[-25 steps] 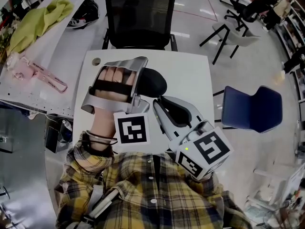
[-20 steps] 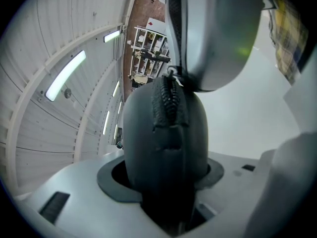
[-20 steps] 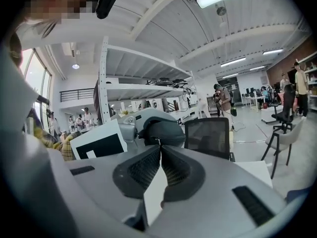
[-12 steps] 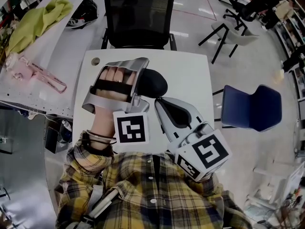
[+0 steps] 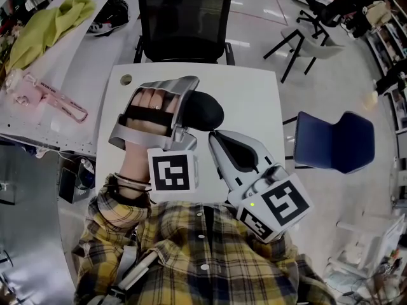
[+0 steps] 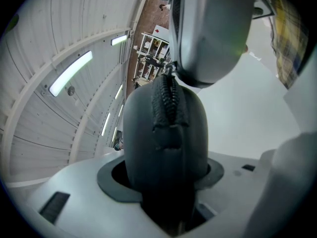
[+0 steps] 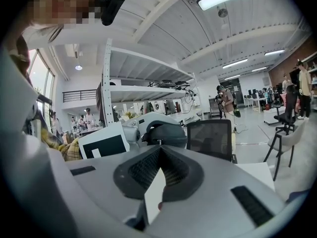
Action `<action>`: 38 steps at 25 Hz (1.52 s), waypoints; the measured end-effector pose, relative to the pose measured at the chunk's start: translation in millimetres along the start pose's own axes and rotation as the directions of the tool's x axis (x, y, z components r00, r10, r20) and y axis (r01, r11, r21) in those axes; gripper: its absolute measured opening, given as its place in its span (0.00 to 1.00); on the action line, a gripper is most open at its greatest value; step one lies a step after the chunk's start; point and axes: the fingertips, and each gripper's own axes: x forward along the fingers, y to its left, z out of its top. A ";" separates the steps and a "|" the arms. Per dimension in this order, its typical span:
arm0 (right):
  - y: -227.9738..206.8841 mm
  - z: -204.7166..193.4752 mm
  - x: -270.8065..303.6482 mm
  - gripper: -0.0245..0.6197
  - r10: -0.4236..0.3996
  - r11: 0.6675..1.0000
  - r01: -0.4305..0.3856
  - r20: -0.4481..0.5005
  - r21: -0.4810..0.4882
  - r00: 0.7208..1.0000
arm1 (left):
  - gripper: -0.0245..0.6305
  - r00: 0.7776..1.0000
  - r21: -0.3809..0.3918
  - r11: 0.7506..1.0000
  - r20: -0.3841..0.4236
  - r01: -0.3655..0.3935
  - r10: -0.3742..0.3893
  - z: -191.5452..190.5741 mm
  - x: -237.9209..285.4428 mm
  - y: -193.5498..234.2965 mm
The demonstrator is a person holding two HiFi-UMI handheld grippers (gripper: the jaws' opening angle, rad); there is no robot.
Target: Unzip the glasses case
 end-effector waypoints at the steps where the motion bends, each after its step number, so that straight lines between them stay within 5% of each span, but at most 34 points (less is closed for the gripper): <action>1: 0.0 0.3 -0.4 0.03 0.000 1.000 0.000 0.001 0.001 1.000 | 0.42 1.000 -0.010 1.000 0.008 0.001 -0.001 0.9 -0.6 0.2; 19: -6.8 3.9 -13.2 0.03 -0.005 1.000 0.005 0.002 0.001 1.000 | 0.42 0.987 -0.106 0.994 0.159 0.039 -0.022 16.2 -9.5 -5.1; 28: -9.7 -0.7 -24.2 0.03 0.036 0.999 -0.036 -0.040 -0.005 0.999 | 0.42 0.952 -0.147 0.983 0.301 0.111 -0.063 33.5 -18.8 -16.0; 38: -11.1 -2.9 -32.9 0.03 0.106 0.994 -0.105 -0.098 0.017 0.990 | 0.42 0.880 -0.173 0.954 0.453 0.244 -0.143 50.7 -34.7 -25.3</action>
